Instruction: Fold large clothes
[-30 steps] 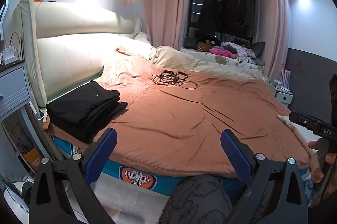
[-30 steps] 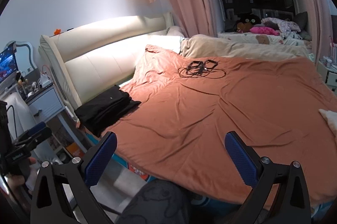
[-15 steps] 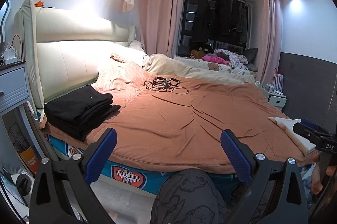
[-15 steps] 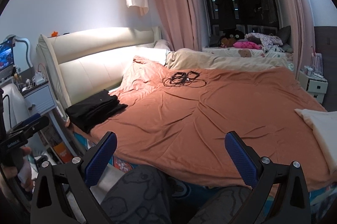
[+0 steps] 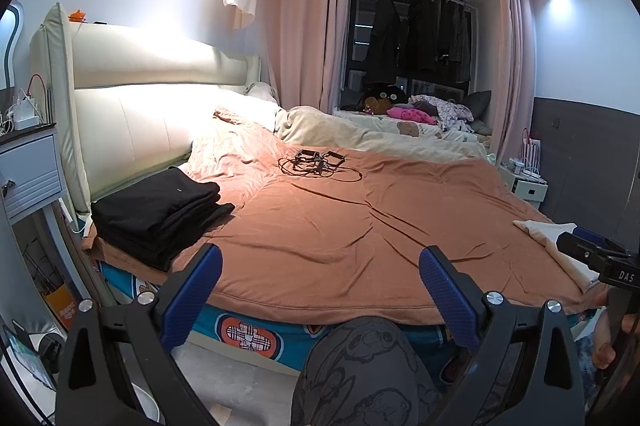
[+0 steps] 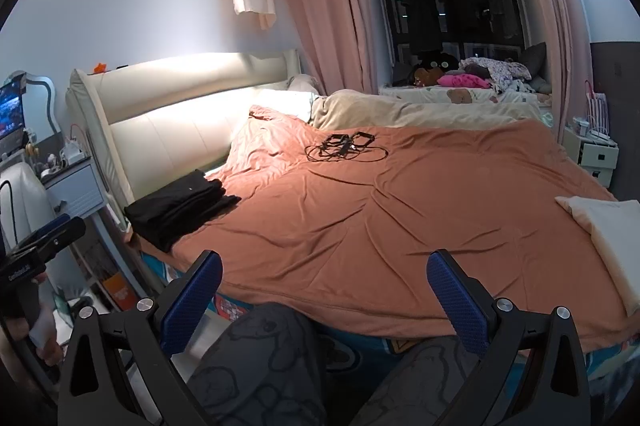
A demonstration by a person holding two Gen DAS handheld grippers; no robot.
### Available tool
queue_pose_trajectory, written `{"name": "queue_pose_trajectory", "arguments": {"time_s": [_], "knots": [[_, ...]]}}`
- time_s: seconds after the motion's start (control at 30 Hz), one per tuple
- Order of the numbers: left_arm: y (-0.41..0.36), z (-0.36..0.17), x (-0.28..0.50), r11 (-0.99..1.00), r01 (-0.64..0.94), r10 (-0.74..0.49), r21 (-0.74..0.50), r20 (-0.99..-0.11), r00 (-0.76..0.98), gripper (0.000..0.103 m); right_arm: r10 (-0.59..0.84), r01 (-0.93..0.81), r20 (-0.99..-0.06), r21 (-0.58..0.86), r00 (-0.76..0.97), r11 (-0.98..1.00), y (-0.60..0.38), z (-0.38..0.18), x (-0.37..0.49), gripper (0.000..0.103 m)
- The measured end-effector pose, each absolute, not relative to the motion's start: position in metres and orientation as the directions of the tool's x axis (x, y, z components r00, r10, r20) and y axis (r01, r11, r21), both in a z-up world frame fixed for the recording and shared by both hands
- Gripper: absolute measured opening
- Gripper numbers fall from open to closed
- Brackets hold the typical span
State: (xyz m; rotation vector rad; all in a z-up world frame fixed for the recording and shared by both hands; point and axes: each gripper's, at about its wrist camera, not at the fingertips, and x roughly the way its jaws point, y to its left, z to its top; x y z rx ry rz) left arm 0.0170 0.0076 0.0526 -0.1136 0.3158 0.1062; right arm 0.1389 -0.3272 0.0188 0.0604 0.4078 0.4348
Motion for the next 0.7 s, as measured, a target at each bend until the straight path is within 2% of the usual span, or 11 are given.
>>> {"name": "queue_pose_trajectory", "arguments": {"time_s": [0.7], "knots": [[0.0020,0.0566,0.0082,0.987,-0.145,0.117,-0.070,-0.312,0.943,0.102,0.422,-0.401,-0.370,0.138,0.828,0.906,-0.3323,0.0208,0.1403,0.103]]}}
